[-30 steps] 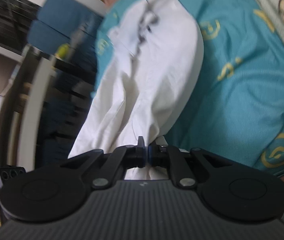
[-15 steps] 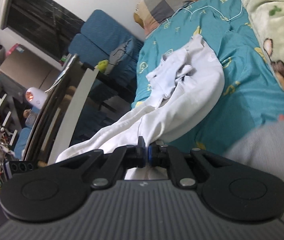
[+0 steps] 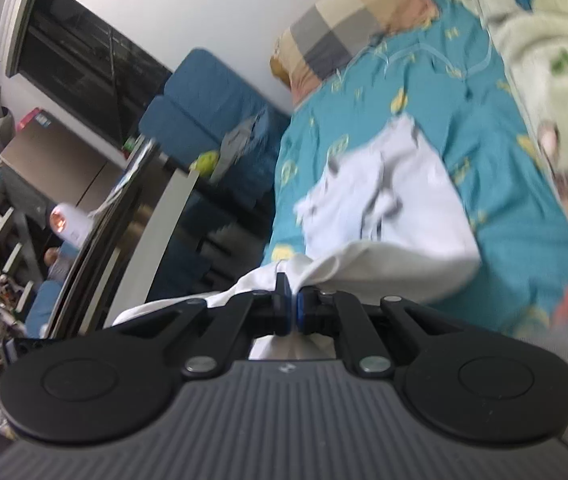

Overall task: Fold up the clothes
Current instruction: 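Fold the held hem up toward the collar with both grippers, release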

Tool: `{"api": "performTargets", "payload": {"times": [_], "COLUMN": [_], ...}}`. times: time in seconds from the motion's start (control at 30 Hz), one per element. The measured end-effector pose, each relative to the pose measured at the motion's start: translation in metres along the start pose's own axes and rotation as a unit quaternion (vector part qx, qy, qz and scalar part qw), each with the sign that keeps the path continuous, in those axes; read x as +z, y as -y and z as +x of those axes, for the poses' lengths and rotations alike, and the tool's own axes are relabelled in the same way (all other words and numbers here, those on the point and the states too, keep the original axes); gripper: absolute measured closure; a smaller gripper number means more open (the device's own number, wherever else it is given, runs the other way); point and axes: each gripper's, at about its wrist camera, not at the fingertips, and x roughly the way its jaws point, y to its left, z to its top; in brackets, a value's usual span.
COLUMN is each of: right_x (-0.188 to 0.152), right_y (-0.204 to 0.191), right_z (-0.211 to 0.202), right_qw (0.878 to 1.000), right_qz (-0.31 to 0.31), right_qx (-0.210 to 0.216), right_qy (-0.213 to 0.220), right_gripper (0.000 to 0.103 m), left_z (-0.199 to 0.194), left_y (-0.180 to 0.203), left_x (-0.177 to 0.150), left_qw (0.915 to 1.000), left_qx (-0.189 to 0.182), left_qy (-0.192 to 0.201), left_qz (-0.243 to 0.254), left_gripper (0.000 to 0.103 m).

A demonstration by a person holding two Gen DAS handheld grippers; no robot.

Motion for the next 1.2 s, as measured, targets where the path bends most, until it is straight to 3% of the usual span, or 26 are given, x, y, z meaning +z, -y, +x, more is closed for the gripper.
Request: {"api": "performTargets", "payload": {"times": [0.23, 0.47, 0.7, 0.93, 1.03, 1.2], "right_x": [0.066, 0.105, 0.113, 0.105, 0.105, 0.109], "right_y": [0.007, 0.047, 0.110, 0.146, 0.147, 0.140], "right_z": [0.074, 0.173, 0.262, 0.303, 0.302, 0.288], "right_qw": [0.998, 0.995, 0.992, 0.987, 0.988, 0.989], "right_qz": [-0.046, -0.059, -0.030, -0.017, -0.012, -0.008], "right_qx": [-0.032, -0.085, -0.117, -0.137, -0.133, -0.124], "right_qy": [0.010, -0.006, -0.045, -0.082, -0.082, -0.076], "right_gripper": [0.096, 0.096, 0.096, 0.095, 0.095, 0.092], "left_z": [0.063, 0.150, 0.222, 0.258, 0.256, 0.246], "left_y": [-0.030, -0.111, -0.204, -0.238, -0.233, -0.208], "left_x": [0.065, 0.095, 0.089, 0.076, 0.074, 0.067], "left_qw": [0.9986, 0.9951, 0.9903, 0.9871, 0.9872, 0.9835], "left_qx": [0.041, 0.094, 0.132, 0.150, 0.150, 0.172], "left_qy": [0.030, 0.028, -0.003, -0.041, -0.044, -0.055], "left_qz": [0.013, -0.006, -0.043, -0.038, -0.033, -0.002], "left_gripper": [0.094, 0.094, 0.094, 0.093, 0.084, 0.055]}}
